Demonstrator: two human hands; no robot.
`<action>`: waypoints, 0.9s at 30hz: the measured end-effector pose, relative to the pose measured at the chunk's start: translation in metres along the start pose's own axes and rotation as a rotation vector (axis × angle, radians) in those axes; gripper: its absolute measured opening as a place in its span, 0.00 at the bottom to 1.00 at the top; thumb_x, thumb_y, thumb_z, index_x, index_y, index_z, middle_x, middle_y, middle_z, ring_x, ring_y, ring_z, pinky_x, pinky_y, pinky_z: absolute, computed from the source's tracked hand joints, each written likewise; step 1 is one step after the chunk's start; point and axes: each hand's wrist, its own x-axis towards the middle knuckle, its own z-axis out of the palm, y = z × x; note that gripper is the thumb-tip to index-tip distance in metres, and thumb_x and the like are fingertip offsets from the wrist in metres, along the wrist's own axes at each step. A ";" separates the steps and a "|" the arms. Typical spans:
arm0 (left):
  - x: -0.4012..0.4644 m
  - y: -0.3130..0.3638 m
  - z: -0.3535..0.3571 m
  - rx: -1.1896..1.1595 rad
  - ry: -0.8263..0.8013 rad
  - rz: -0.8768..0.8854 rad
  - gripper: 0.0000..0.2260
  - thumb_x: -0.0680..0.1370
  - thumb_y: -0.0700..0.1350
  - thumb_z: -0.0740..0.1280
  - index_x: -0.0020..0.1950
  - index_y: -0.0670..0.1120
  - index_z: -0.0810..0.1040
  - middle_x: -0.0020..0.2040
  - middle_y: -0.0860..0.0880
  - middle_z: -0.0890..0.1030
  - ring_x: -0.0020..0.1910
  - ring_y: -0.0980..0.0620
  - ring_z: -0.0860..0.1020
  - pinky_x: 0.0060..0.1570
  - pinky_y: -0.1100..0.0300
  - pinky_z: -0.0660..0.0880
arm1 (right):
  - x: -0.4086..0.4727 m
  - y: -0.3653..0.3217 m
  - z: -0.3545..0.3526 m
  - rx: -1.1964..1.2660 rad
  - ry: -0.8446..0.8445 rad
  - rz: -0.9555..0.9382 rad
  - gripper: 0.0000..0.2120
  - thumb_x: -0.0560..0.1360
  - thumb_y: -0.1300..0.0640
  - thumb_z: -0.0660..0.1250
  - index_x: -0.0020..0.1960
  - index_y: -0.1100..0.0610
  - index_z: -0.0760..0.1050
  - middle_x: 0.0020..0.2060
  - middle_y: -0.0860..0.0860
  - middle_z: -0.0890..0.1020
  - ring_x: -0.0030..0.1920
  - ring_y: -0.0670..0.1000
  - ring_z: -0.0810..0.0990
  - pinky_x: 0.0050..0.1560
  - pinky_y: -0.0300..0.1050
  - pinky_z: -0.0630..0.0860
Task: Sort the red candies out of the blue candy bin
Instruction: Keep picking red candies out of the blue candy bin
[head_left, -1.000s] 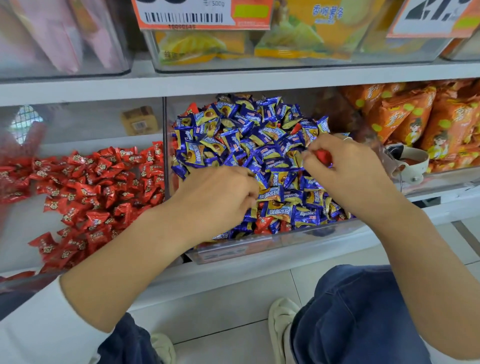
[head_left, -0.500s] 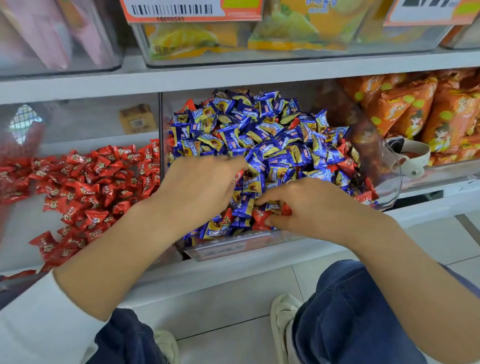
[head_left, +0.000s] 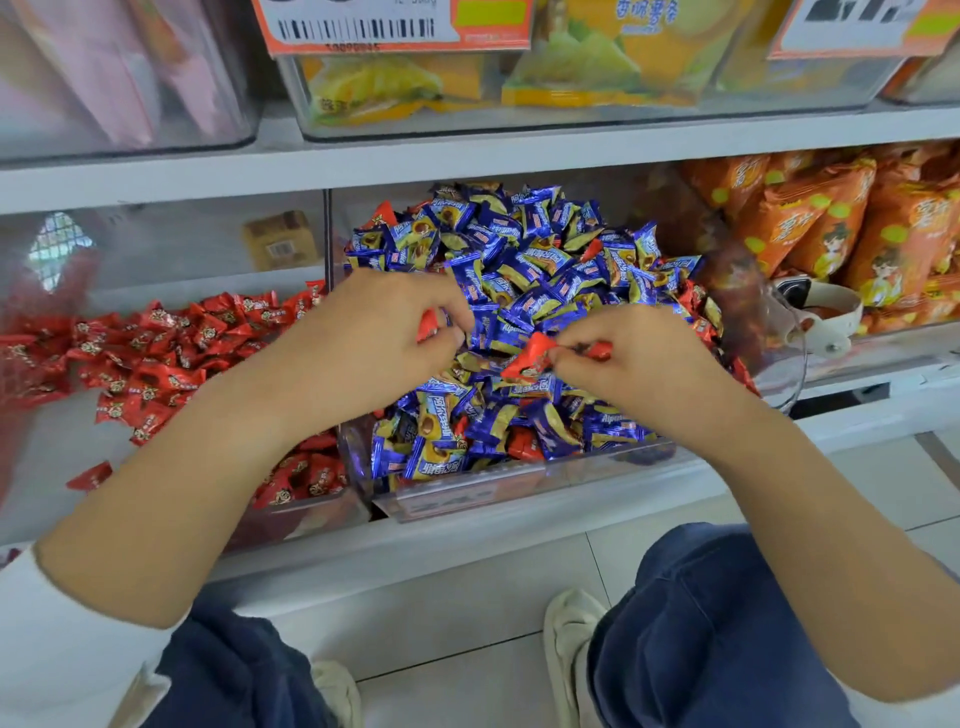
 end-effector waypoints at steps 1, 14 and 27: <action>-0.001 0.001 -0.001 0.003 -0.121 0.026 0.05 0.76 0.46 0.66 0.48 0.57 0.80 0.36 0.54 0.79 0.32 0.58 0.74 0.35 0.72 0.67 | 0.000 0.001 -0.002 0.001 0.038 0.019 0.06 0.72 0.53 0.68 0.40 0.54 0.82 0.34 0.51 0.81 0.36 0.50 0.76 0.41 0.45 0.72; -0.009 0.010 0.046 0.509 -0.329 0.058 0.10 0.77 0.39 0.63 0.56 0.50 0.72 0.48 0.49 0.79 0.43 0.48 0.76 0.29 0.57 0.67 | 0.001 -0.004 -0.008 0.323 0.208 0.209 0.14 0.72 0.58 0.65 0.29 0.61 0.72 0.34 0.60 0.78 0.34 0.59 0.75 0.37 0.53 0.78; -0.004 0.014 0.022 0.355 -0.044 0.074 0.14 0.83 0.51 0.51 0.60 0.54 0.74 0.51 0.55 0.71 0.46 0.52 0.76 0.35 0.58 0.67 | -0.004 -0.011 -0.013 0.639 -0.007 0.188 0.12 0.71 0.66 0.70 0.35 0.57 0.69 0.30 0.53 0.74 0.30 0.47 0.80 0.32 0.38 0.79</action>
